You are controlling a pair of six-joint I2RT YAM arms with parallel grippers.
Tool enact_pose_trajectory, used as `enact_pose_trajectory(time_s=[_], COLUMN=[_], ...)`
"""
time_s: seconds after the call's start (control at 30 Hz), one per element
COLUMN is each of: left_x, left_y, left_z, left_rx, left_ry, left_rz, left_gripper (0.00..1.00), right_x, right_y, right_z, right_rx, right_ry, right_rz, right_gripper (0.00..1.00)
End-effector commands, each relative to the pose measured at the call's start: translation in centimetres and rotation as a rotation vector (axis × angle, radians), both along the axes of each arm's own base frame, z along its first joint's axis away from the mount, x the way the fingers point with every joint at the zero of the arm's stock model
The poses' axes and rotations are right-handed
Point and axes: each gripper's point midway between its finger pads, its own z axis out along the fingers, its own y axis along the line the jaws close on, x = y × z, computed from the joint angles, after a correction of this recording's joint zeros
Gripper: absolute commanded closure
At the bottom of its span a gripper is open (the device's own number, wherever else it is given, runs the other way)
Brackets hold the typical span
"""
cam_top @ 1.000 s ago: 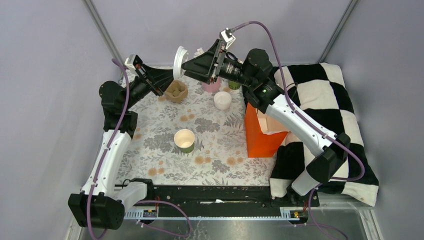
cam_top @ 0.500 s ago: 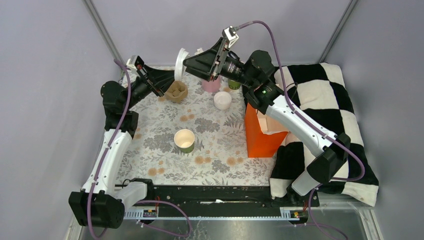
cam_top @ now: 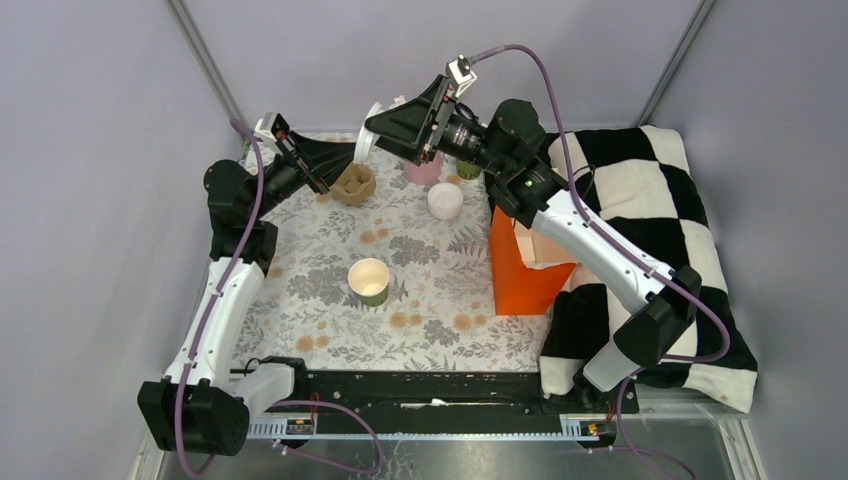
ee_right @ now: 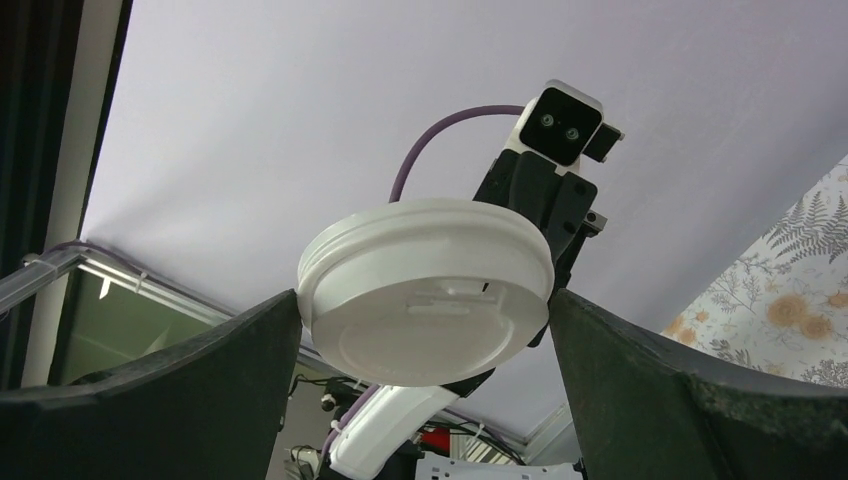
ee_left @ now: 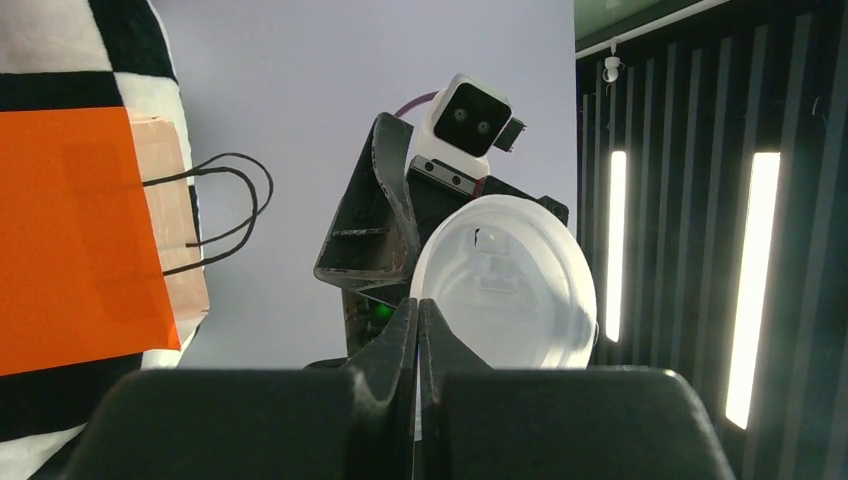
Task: Pack the takeout coffee
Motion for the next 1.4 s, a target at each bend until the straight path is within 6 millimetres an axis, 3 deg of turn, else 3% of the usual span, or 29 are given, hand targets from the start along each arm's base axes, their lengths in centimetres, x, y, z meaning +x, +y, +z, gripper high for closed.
enact_pose_trajectory(time_s=[0.0,0.47,1.07,1.37], left_x=[-0.5,-0.5,-0.3,-0.1], left_y=[0.2,0.5,0.6,0.8], left_z=[1.0,1.0,0.9,0.5], left_rx=[0.016,-0.015,0.008,-0.025], left_ry=[-0.063,-0.057,-0.046,-0.022], left_rz=[0.017,0.043,0.059,0.070], left_gripper=[1.00,1.00,1.00,1.00], right_x=[-0.1,-0.8,0.2,-0.4], right_y=[-0.9,-1.1,-0.8,-0.9], right_z=[2.2,3.7,1.8,2.9], right_rx=[0.017,0.105,0.001,0.049], right_ry=[-0.054,-0.096,-0.077,-0.131], right_rz=[-0.039,-0.015,-0.061,-0.041], right_gripper=[0.00,0.00,0.00,0.00])
